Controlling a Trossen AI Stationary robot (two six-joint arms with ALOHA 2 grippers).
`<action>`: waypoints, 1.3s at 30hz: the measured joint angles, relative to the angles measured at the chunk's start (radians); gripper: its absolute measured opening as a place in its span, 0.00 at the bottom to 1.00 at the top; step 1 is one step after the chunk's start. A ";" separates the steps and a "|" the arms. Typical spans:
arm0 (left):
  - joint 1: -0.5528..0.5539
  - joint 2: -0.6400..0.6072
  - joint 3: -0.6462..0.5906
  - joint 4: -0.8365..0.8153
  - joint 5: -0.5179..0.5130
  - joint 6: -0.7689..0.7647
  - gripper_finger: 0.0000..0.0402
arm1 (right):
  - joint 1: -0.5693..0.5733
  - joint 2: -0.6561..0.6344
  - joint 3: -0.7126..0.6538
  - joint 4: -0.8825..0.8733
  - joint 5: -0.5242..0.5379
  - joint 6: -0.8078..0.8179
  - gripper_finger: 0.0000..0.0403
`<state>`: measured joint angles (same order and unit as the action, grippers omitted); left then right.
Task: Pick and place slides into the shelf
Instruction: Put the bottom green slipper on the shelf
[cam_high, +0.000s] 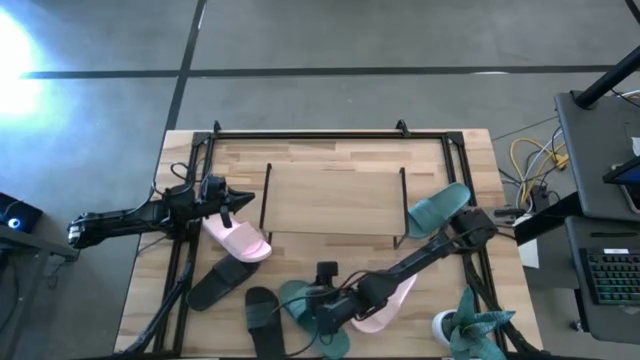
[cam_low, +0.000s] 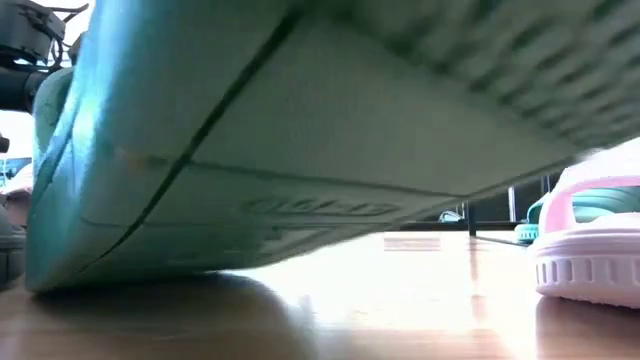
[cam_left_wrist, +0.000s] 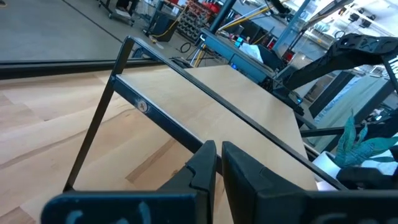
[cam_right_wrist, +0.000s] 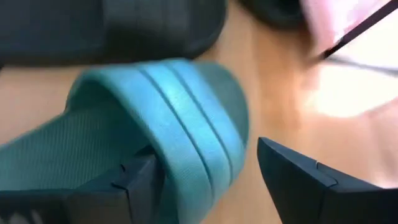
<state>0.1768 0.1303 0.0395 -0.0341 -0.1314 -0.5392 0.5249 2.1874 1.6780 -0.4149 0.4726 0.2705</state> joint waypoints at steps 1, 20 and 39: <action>0.000 0.000 0.000 0.000 0.000 0.000 0.03 | -0.004 0.006 0.009 0.000 0.002 -0.005 0.56; 0.000 0.000 0.000 0.001 0.000 0.000 0.03 | -0.046 -0.056 0.069 -0.128 0.105 0.103 0.03; 0.000 -0.001 0.000 0.001 0.000 0.000 0.03 | -0.064 -0.405 0.135 -0.911 0.699 0.649 0.03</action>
<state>0.1765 0.1295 0.0395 -0.0334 -0.1310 -0.5392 0.4610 1.7828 1.8133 -1.3261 1.1715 0.9196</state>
